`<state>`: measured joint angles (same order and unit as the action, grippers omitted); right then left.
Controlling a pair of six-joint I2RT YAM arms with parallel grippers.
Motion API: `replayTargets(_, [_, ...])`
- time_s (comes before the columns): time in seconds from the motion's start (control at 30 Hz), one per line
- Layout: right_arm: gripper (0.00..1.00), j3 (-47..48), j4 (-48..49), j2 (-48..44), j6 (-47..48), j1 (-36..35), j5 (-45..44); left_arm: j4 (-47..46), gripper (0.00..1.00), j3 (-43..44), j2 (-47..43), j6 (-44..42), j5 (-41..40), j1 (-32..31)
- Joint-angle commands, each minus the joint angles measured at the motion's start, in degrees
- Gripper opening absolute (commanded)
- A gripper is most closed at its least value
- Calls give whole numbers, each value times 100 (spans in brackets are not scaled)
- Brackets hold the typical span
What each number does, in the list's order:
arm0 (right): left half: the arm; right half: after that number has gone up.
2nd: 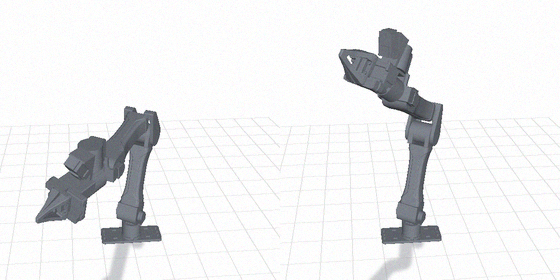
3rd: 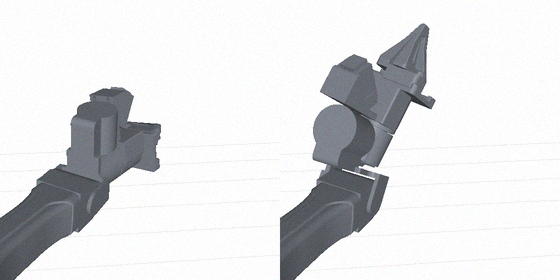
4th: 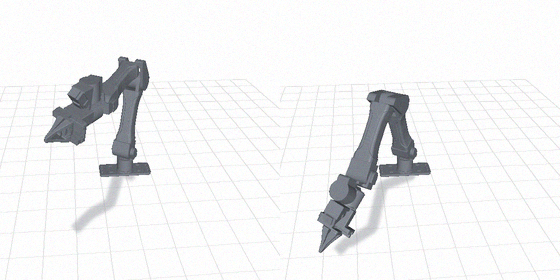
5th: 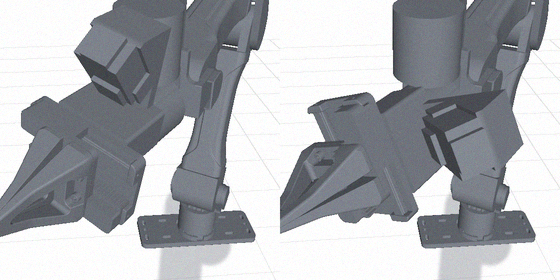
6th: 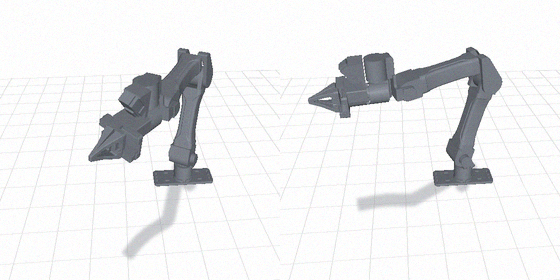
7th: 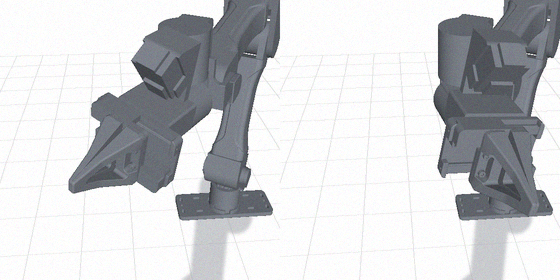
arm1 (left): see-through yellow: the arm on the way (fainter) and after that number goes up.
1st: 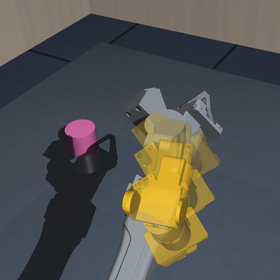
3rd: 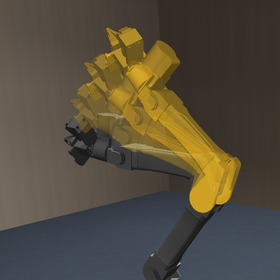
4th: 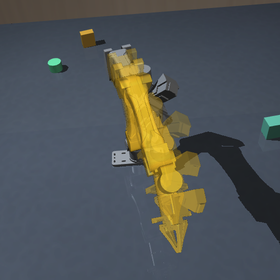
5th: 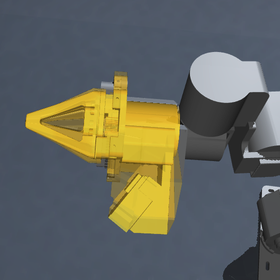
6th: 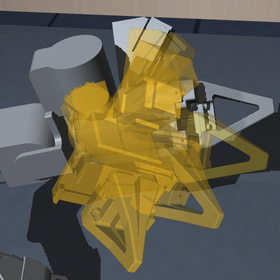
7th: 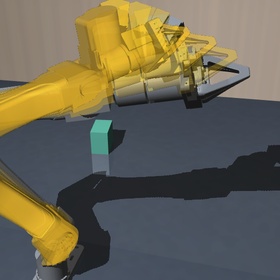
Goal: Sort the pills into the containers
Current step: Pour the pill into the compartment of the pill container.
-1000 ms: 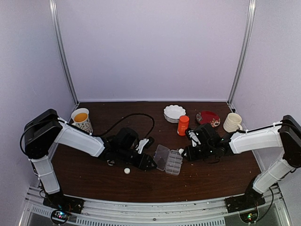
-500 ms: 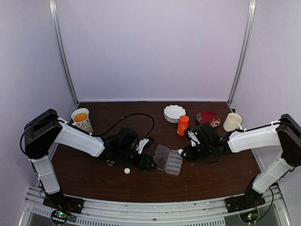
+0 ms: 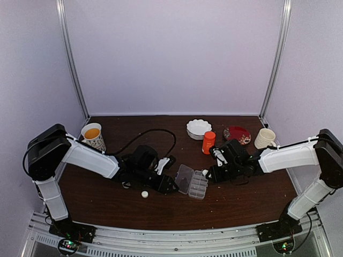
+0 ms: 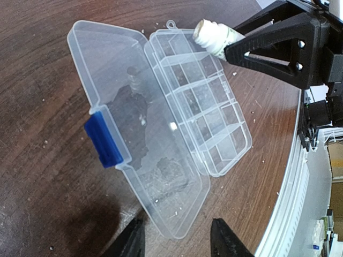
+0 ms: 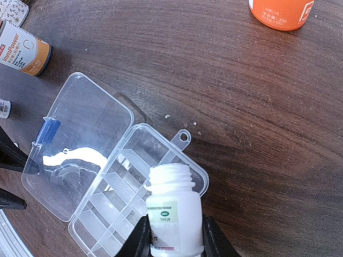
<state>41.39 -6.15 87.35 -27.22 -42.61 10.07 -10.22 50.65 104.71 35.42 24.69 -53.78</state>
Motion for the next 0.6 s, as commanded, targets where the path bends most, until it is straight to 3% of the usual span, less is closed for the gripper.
replayTargets(0.0, [0, 17, 16, -29, 54, 34, -14, -136, 45, 23, 24, -35, 45, 23])
replayTargets(0.07, [0, -213, 356, -240, -56, 33, 10, -127, 45, 29, 24, -35, 48, 22])
replayTargets(0.2, [0, 17, -78, -85, 69, 34, -85, -132, 45, 32, 31, -37, 49, 17])
replayTargets(0.57, [0, -291, 331, -410, -33, 34, 5, -124, 45, 28, 41, -35, 45, 21])
